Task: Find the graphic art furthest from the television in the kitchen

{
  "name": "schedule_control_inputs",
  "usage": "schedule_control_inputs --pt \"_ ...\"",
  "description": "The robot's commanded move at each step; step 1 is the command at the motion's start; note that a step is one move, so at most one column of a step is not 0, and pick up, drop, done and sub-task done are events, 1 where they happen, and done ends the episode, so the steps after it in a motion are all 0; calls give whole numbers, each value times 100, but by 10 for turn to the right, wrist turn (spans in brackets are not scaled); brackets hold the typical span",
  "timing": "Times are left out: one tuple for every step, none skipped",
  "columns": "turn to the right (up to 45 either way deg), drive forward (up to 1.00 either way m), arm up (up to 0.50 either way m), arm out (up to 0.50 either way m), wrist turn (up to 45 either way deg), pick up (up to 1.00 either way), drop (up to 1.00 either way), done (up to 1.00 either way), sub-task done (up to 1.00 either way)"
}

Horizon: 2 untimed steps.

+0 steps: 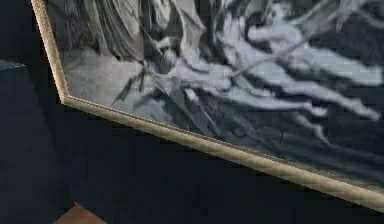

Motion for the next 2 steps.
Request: schedule_control_inputs --pt "450 0 0 0 0 0 0 0 0" --pt "450 0 0 0 0 0 0 0 0"
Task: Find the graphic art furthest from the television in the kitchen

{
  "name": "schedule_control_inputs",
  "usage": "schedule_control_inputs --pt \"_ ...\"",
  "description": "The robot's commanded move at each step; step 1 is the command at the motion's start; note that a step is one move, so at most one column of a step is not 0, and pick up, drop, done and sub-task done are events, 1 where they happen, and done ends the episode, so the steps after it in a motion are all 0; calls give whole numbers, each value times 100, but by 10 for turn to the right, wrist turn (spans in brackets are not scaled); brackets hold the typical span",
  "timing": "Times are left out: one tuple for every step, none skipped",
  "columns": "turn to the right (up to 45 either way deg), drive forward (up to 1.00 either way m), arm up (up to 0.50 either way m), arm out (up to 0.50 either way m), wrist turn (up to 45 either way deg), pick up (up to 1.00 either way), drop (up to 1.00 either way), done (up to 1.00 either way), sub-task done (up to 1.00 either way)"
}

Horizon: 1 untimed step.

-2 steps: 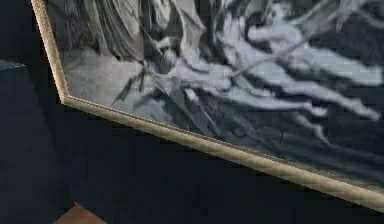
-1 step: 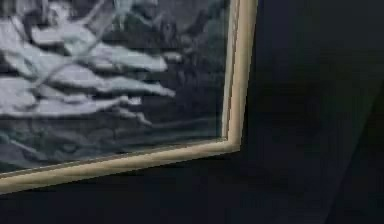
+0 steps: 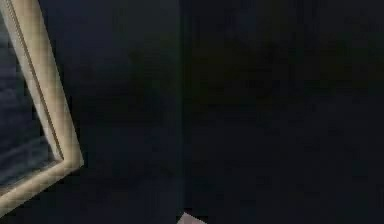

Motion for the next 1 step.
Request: schedule_control_inputs --pt "450 0 0 0 0 0 0 0 0"
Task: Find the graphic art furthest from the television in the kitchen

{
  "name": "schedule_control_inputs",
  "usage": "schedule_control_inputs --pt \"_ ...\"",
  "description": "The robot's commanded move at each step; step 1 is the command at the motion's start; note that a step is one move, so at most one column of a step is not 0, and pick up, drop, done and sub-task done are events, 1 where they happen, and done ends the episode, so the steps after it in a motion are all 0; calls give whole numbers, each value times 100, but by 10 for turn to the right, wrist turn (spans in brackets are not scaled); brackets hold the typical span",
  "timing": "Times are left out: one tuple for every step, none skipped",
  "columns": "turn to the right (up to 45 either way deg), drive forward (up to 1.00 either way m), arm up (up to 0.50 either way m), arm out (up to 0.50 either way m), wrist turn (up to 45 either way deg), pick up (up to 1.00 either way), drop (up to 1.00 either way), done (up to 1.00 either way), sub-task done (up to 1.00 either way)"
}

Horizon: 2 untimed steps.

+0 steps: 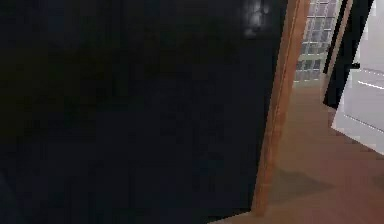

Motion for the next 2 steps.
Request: schedule_control_inputs --pt "390 0 0 0 0 0 0 0 0" --pt "0 100 0 0 0 0 0 0 0"
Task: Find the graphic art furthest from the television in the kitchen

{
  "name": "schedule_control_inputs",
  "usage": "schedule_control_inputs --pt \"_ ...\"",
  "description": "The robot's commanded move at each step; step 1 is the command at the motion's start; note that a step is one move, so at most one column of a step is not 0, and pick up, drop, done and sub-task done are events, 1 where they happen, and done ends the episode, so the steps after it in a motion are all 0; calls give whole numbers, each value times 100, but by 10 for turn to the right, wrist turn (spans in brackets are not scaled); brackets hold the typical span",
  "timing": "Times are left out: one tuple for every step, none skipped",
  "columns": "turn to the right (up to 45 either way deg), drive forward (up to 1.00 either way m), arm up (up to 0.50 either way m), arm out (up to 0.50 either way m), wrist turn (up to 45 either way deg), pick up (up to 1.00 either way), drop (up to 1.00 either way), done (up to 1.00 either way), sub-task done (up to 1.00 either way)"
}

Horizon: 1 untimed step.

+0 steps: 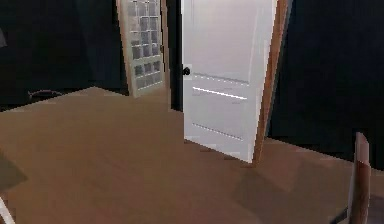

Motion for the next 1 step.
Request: schedule_control_inputs --pt "30 0 0 0 0 0 0 0 0"
